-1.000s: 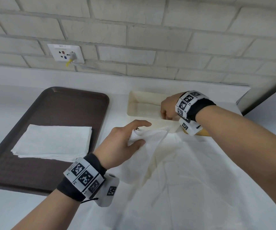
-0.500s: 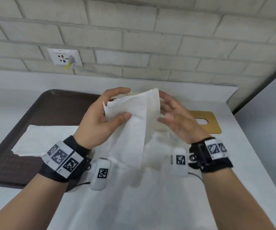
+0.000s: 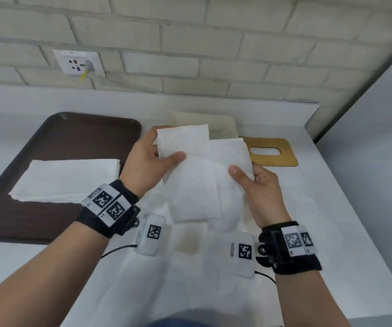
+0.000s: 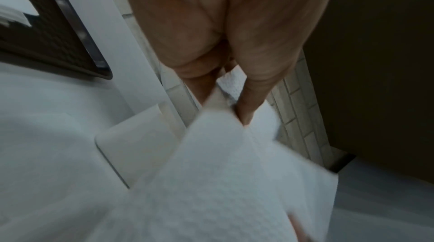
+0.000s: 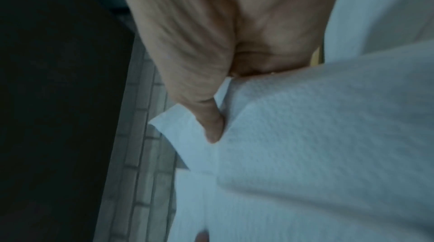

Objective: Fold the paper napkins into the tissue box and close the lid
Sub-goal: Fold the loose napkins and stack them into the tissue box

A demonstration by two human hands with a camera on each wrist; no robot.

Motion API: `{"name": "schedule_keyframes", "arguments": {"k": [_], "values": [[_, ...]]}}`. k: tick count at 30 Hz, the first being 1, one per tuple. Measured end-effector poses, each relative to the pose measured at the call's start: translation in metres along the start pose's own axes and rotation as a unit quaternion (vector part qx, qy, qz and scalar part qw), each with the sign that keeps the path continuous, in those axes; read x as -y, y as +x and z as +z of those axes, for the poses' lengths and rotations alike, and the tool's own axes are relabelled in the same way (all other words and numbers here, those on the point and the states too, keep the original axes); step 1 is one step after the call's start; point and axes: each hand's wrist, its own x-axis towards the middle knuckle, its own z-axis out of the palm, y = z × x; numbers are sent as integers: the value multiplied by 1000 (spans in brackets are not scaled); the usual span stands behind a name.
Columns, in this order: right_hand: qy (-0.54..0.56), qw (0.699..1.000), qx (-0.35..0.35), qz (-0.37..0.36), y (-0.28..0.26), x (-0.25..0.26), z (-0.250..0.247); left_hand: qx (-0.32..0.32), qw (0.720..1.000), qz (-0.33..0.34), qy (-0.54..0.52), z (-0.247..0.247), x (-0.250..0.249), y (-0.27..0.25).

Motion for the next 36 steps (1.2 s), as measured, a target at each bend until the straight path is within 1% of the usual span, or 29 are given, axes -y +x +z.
{"name": "schedule_keyframes", "arguments": {"k": [2, 3, 5, 6, 7, 8, 12, 14, 19, 21, 25, 29, 32, 33, 34, 36], "values": [[1, 998, -22, 57, -7, -11, -17, -12, 1000, -6, 6, -7, 5, -2], [-34, 996, -30, 78, -9, -21, -25, -17, 1000, -8, 13, -11, 7, -4], [-165, 982, -26, 89, -10, -40, -34, -29, 999, -13, 26, -21, 14, -8], [-255, 963, -16, 81, -9, -52, -37, -35, 999, -16, 33, -26, 17, -10], [-337, 939, -1, 72, -8, -62, -36, -42, 998, -21, 38, -31, 20, -13], [-400, 915, 11, 56, -8, -69, -35, -47, 998, -27, 39, -35, 22, -16], [-505, 863, 34, 11, -9, -83, -25, -56, 997, -59, 18, -49, 28, -28], [-528, 849, 38, -4, -10, -83, -23, -53, 996, -65, 10, -51, 30, -32], [-526, 848, 58, -40, -16, -72, -20, -42, 997, -63, 3, -47, 33, -41], [-511, 856, 49, -54, -19, -69, -18, -41, 997, -58, 4, -43, 31, -44], [-507, 855, 25, -110, -20, -71, -15, -44, 998, -54, -3, -37, 29, -46], [-476, 867, 6, -149, -24, -70, -14, -48, 998, -50, -3, -36, 30, -50], [-433, 882, -11, -183, -25, -68, -15, -58, 997, -49, -3, -38, 33, -51], [-409, 893, -14, -190, -25, -64, -15, -62, 997, -48, -1, -39, 34, -51], [-377, 906, -22, -190, -26, -59, -15, -67, 997, -47, 4, -41, 36, -51], [-307, 937, -42, -160, -29, -41, -14, -80, 996, -47, 16, -42, 40, -50]]}}
